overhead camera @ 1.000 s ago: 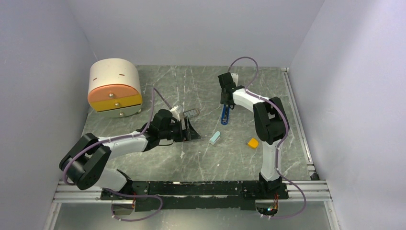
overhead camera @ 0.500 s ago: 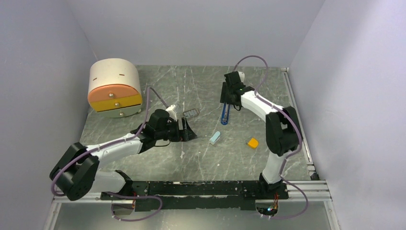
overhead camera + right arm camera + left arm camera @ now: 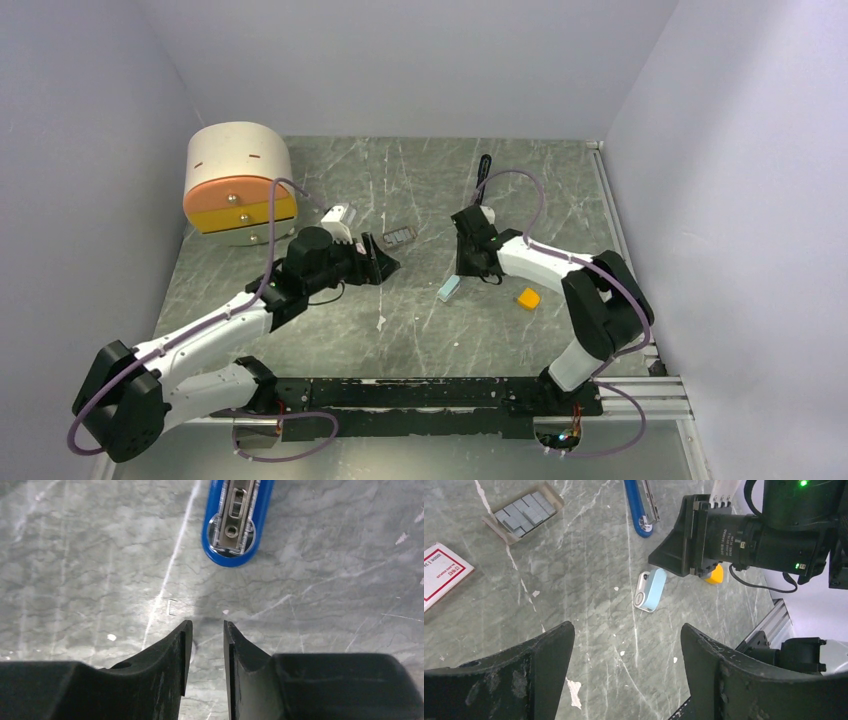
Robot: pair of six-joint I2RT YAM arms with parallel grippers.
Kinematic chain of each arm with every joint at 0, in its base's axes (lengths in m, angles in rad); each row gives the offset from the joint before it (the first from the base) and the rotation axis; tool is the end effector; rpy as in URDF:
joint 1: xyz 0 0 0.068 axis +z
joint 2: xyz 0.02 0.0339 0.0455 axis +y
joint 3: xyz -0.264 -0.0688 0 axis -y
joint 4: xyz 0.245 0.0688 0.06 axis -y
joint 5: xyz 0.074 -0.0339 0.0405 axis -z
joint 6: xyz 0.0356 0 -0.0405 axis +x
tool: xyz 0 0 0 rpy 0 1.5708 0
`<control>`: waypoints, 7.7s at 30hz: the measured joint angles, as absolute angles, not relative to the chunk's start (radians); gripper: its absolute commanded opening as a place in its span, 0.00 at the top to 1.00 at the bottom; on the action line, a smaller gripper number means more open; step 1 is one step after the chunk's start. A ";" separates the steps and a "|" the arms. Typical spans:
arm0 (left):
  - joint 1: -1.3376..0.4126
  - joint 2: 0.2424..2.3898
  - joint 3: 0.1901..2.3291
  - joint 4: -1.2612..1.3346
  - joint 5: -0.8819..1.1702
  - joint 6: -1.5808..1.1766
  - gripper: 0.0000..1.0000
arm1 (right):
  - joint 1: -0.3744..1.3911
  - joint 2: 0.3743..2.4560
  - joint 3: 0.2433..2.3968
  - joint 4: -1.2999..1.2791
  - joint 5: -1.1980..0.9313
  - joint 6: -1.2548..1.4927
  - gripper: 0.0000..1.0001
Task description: Load the staples into the stapler
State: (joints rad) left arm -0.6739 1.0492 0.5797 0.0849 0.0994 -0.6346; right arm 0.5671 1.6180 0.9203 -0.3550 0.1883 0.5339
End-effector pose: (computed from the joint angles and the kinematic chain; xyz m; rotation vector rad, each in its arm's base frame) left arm 0.1818 -0.1497 0.2440 0.1105 2.0761 -0.9344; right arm 0.2673 0.1624 0.1711 0.0219 2.6009 0.1512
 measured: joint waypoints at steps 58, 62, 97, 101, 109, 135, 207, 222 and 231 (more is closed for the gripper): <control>-0.688 1.025 0.571 -0.169 -0.058 -0.768 0.20 | 0.601 1.474 0.888 -0.382 -0.278 -0.413 0.41; -0.688 1.007 0.575 -0.186 -0.067 -0.767 0.19 | 0.605 1.525 0.920 -0.455 -0.310 -0.508 0.40; -0.688 1.015 0.446 -0.074 -0.083 -0.819 0.18 | 0.750 1.750 1.030 -0.464 0.041 0.322 0.97; -0.688 1.035 0.446 -0.041 -0.083 -0.815 0.18 | 0.765 1.724 0.987 -0.391 0.128 0.490 0.87; -0.688 1.114 0.446 0.052 -0.082 -0.788 0.18 | 0.765 1.686 0.927 -0.292 0.162 0.603 0.41; -0.688 1.340 0.323 0.462 0.078 -0.809 0.19 | 0.822 1.545 0.805 -0.313 0.169 0.583 0.64; -0.742 1.636 0.358 0.857 0.326 -0.864 0.72 | 0.832 1.386 0.659 -0.028 0.049 1.034 0.94; -0.748 1.636 0.368 0.818 0.311 -0.801 0.95 | 0.816 1.347 0.673 -0.117 0.056 0.999 0.91; -0.755 1.636 0.375 0.823 0.310 -0.772 0.95 | 0.712 1.323 0.698 -0.155 0.020 0.933 0.82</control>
State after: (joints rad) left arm -0.7547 1.6363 0.3748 0.8230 0.3103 -0.7719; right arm 0.7120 1.3231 0.6979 -0.1551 0.0196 0.9333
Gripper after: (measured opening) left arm 0.139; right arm 0.264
